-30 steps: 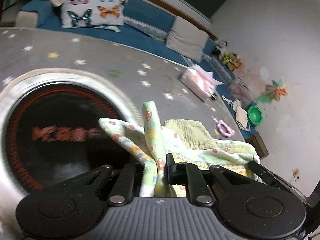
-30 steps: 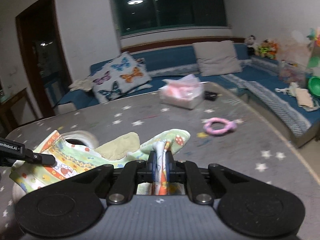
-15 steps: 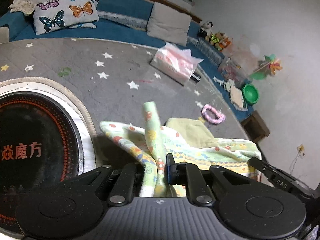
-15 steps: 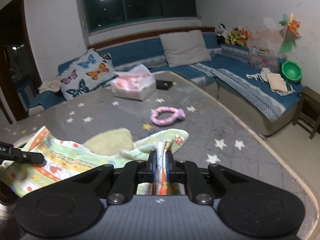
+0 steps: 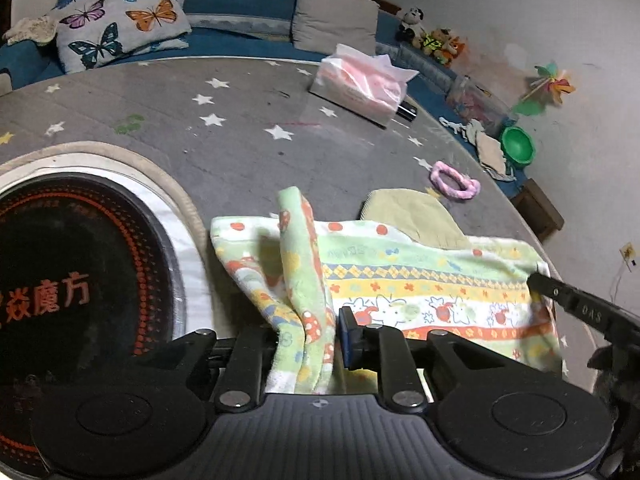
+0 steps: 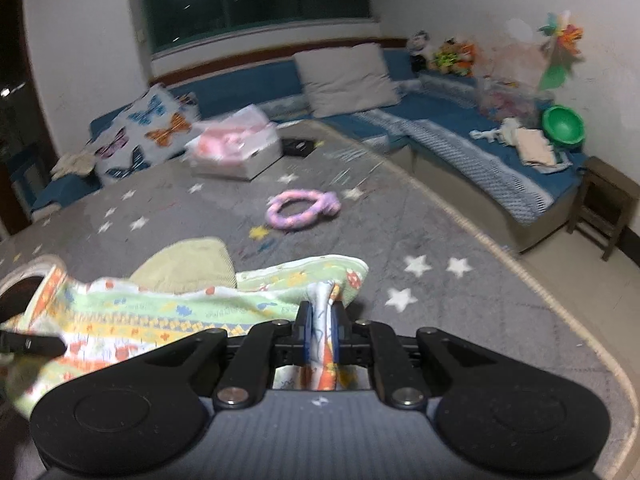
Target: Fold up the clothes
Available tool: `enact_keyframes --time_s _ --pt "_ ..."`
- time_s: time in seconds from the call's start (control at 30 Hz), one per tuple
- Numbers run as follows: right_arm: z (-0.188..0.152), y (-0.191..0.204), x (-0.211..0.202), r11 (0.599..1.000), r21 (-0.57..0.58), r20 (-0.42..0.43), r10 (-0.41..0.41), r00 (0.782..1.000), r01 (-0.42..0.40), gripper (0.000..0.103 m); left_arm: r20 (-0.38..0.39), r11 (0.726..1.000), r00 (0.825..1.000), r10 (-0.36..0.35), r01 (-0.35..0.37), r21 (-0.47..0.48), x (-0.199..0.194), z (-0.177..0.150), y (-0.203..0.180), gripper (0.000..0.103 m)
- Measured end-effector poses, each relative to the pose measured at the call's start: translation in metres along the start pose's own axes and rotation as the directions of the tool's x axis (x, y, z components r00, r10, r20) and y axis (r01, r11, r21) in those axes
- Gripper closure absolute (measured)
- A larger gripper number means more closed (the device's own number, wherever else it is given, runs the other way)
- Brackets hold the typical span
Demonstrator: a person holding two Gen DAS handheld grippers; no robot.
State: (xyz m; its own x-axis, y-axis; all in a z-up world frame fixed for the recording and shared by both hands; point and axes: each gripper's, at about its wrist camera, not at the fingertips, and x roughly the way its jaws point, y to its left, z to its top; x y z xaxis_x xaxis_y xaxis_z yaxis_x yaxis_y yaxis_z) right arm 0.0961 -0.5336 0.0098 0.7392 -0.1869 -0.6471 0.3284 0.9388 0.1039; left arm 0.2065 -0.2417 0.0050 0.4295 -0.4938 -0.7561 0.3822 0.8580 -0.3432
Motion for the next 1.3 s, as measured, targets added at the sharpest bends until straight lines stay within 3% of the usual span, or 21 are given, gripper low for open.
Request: enact_keyframes --time_s 0.13,0.2,0.37,0.6,0.67,1.0,1.3 --pt "0.005 -0.004 0.001 1.000 -0.003 -0.007 -0.024 1.000 0.024 0.094 -0.003 0.998 1.000 0.004 -0.004 0.055 0.002 -0.005 -0.011 0.081" --pt "0.003 -0.004 0.000 0.999 -0.019 -0.013 -0.032 0.999 0.032 0.088 0.000 0.997 1.000 0.014 -0.014 0.071 -0.001 -0.008 -0.011 0.068" --pt "-0.003 -0.004 -0.013 1.000 -0.021 -0.007 -0.016 1.000 0.016 0.081 0.023 0.994 1.000 0.021 -0.023 0.103 -0.017 -0.017 -0.010 0.048" --pt "-0.013 0.014 -0.041 0.996 -0.072 0.006 0.045 0.999 -0.045 0.062 0.069 0.990 0.998 0.011 -0.020 0.136 -0.055 -0.034 -0.004 0.036" --pt "-0.017 0.024 -0.048 0.993 -0.098 0.007 0.060 0.998 -0.059 0.051 0.087 0.990 0.996 0.009 -0.021 0.138 -0.067 -0.040 -0.001 0.033" --pt "-0.035 0.069 -0.064 0.979 -0.158 0.003 0.129 0.992 -0.127 0.037 0.167 0.983 0.985 0.050 -0.078 0.166 -0.110 -0.076 0.018 0.014" --pt "-0.059 0.100 -0.073 0.971 -0.186 -0.006 0.150 0.989 -0.149 0.022 0.165 0.984 0.983 0.076 -0.101 0.147 -0.119 -0.104 0.034 0.005"
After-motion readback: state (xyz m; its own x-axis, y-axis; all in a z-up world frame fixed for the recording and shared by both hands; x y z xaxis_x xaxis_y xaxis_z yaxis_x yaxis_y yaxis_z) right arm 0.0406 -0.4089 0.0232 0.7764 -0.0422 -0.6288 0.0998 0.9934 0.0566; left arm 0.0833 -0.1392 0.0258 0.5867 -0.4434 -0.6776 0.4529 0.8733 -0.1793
